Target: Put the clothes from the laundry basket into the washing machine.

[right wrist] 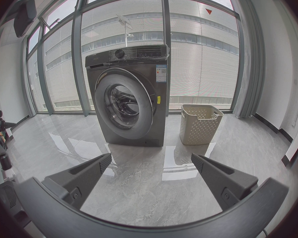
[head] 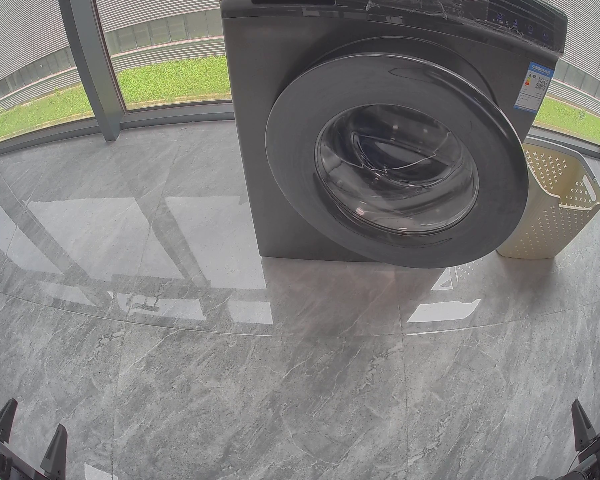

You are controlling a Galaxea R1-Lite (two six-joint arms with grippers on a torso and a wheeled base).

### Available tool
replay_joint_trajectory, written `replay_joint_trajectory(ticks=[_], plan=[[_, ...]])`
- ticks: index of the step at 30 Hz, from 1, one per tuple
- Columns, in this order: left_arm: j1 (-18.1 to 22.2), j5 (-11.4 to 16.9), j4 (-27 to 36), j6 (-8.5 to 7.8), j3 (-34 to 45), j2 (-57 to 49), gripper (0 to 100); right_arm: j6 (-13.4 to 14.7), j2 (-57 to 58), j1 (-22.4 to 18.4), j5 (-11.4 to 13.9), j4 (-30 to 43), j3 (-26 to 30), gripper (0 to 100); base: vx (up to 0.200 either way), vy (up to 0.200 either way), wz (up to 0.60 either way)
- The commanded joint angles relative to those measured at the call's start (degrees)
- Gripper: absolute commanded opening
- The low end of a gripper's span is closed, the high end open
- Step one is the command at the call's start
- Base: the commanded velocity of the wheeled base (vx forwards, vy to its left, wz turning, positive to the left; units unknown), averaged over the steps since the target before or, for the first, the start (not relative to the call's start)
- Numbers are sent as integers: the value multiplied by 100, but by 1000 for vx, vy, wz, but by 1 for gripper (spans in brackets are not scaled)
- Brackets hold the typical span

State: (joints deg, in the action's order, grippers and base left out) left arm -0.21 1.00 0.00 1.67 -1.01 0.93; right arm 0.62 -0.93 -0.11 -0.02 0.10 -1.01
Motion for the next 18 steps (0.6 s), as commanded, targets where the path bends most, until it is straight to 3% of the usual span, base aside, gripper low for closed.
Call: replay_joint_trajectory(ticks=[1,5,9,11,15,16,17,18], plan=[[3,-3,0,-9,92,-75,100,35,93,-7,-6,-10,92,100,0,-200,0],[3,-3,0,9,92,-75,100,26,93,-7,46,-98,13,100,0,-200,0],[3,-3,0,9,92,-75,100,228,-145,-7,108,-150,-848,100,0,-200,0],[3,-3,0,9,92,-75,100,219,-373,11,196,-80,-989,100,0,-200,0],[3,-3,0,-9,92,-75,100,219,-1560,-7,1048,-124,-1068,100,0,-200,0],[3,-3,0,-9,92,-75,100,219,-1604,-7,1075,-124,-1077,100,0,-200,0],[3,-3,0,-18,92,-75,100,228,-2140,-7,1303,-221,-1191,100,0,-200,0],[3,-3,0,-26,92,-75,100,228,-2439,-7,1374,-317,-1279,100,0,-200,0]])
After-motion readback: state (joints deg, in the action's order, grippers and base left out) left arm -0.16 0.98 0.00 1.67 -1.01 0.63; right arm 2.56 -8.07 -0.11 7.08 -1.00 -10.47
